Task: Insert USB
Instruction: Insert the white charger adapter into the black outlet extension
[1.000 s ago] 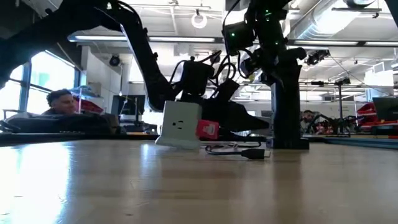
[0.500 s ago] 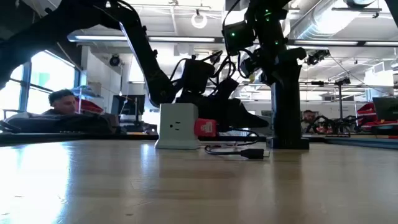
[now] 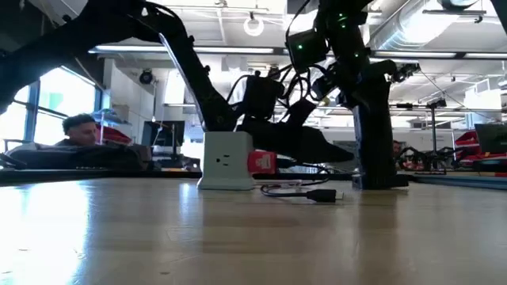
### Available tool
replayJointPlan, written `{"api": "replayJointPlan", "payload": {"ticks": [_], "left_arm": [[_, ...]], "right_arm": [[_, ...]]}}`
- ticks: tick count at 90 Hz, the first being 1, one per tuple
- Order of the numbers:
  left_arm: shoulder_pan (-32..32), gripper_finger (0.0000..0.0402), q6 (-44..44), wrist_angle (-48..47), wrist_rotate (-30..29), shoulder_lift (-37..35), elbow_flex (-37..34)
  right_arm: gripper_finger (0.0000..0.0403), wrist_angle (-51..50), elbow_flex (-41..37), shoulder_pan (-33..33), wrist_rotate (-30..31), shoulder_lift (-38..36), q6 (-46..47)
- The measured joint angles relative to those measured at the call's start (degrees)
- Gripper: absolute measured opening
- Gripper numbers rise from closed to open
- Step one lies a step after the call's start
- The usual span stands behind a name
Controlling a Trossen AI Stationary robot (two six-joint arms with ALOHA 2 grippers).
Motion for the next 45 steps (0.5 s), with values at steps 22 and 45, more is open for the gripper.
{"api": "replayJointPlan", "payload": {"ticks": [22, 45], "left_arm": [[1.05, 0.0092, -1.56, 0.04, -0.51, -1.55, -1.95], [5.42, 0.0092, 1.74, -0.81, 0.32, -11.09, -10.85]], "right_arm": [[0.0225, 0.60, 0.69, -0.57, 1.07, -1.22, -0.42], [0.0225, 4.44, 5.82, -2.29, 2.60, -2.68, -0.27]]}}
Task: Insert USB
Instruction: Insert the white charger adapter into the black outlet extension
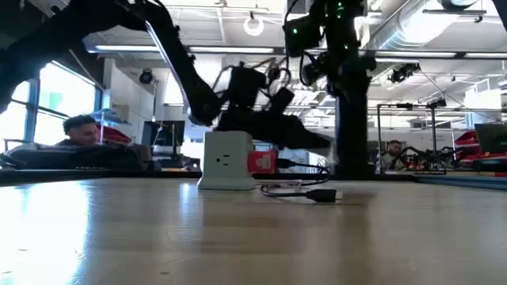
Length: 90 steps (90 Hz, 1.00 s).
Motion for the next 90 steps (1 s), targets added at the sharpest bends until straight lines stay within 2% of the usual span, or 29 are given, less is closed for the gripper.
{"api": "replayJointPlan", "payload": {"ticks": [22, 32, 63, 90], "left_arm": [[4.16, 0.0092, 6.17, -3.52, 1.16, -7.91, -8.65], [4.87, 0.0092, 5.84, -4.21, 2.10, -7.07, -8.54], [3.76, 0.0092, 4.62, -3.18, 2.02, -3.93, -7.57], [1.45, 0.0092, 0.92, 5.01, -0.83, -0.08, -7.59]], "right_arm": [[0.0225, 10.65, 0.08, -3.91, -4.06, 0.69, -1.51], [0.0225, 13.40, -0.02, -5.09, -4.40, 2.48, -1.99], [0.0225, 12.25, 0.21, -7.02, -7.37, 5.01, -5.12], [0.0225, 9.26, 0.16, -8.07, -8.39, 6.34, -5.82]]}}
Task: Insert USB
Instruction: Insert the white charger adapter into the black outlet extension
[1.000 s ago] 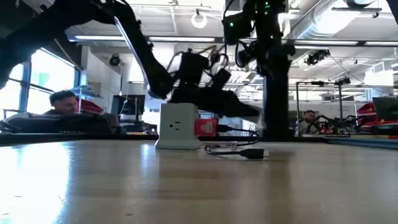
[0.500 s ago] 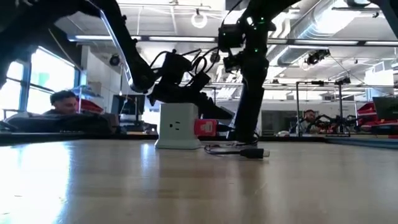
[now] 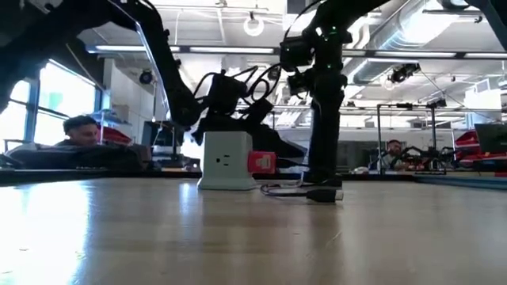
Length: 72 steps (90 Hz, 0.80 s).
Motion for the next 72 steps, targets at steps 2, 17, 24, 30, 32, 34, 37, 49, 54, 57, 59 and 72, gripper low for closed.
{"api": "replayJointPlan", "payload": {"ticks": [2, 17, 24, 30, 32, 34, 37, 49, 54, 57, 59, 72], "left_arm": [[0.00, 0.0092, -0.11, 0.04, 0.02, 0.00, -0.02], [-0.26, 0.0092, -0.09, 0.38, 0.10, 0.00, -0.02], [-0.26, 0.0092, -0.09, 0.35, 0.00, 0.00, -0.04], [-0.26, 0.0092, -0.09, 0.19, -0.04, 0.00, -0.07], [-0.26, 0.0092, -0.07, 0.17, -0.04, 0.00, -0.07], [-0.26, 0.0092, -0.09, 0.14, -0.03, 0.00, -0.07], [-0.26, 0.0092, -0.08, 0.10, 0.28, 0.00, -0.09], [-0.31, 0.0092, -0.09, -0.07, 0.44, 0.00, -0.13], [-0.33, 0.0092, -0.09, 0.09, 0.44, 0.00, -0.13], [-0.33, 0.0092, -0.05, -0.03, 0.45, 0.00, -0.13], [-0.33, 0.0092, 0.06, -0.16, 0.44, 0.00, -0.13], [-0.38, 0.0092, 0.30, -0.25, 0.68, 0.00, -0.13]], "right_arm": [[0.0225, -0.58, 0.01, 0.12, 0.26, 0.22, -0.14], [0.0225, -2.78, 0.13, 0.81, 2.16, 0.31, -0.71], [0.0225, -2.80, 0.37, 0.98, 2.08, -0.24, -0.70], [0.0233, -2.20, 0.89, 1.04, 2.03, -0.55, -0.35], [0.0242, -2.26, 1.08, 1.17, 2.07, -0.64, -0.18], [0.0253, -2.34, 1.37, 1.30, 2.16, -0.63, 0.10], [0.0272, -2.52, 1.65, 1.45, 2.22, -0.44, 0.67], [0.0328, -2.48, 2.46, 2.07, 2.73, -0.23, 1.35], [0.0335, -2.54, 2.51, 2.15, 2.75, -0.35, 1.45], [0.0336, -2.60, 2.51, 2.30, 2.75, -0.35, 1.64], [0.0335, -2.73, 2.51, 2.40, 2.81, -0.35, 1.93], [0.0327, -5.25, 2.69, 2.79, 2.65, -0.45, 3.51]]}}
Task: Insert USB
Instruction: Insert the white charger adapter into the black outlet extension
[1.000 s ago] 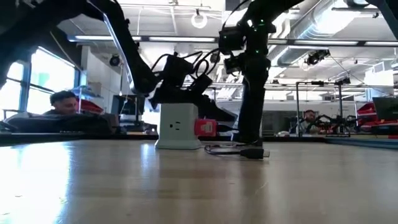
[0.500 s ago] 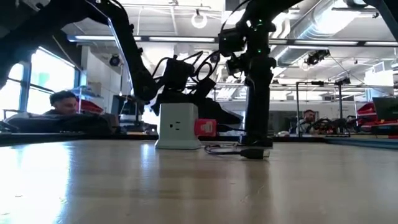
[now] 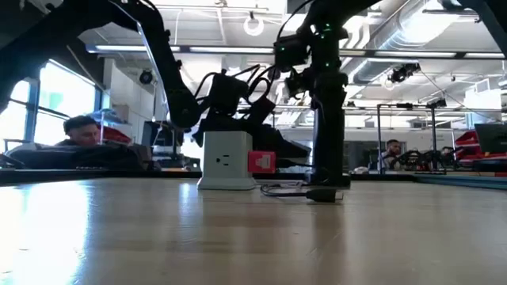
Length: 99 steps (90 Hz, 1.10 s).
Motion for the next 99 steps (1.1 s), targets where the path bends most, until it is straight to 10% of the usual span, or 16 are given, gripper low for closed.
{"api": "replayJointPlan", "payload": {"ticks": [70, 99], "left_arm": [[0.00, 0.0092, 0.51, -0.36, -0.71, 0.00, -0.02], [-0.75, 0.0092, 1.54, -0.25, -1.25, -0.07, -0.04]], "right_arm": [[0.0328, -7.63, 4.07, 0.00, -1.82, -6.45, 4.59], [0.0328, 9.63, -17.85, -1.73, -0.34, -23.38, 4.56]]}}
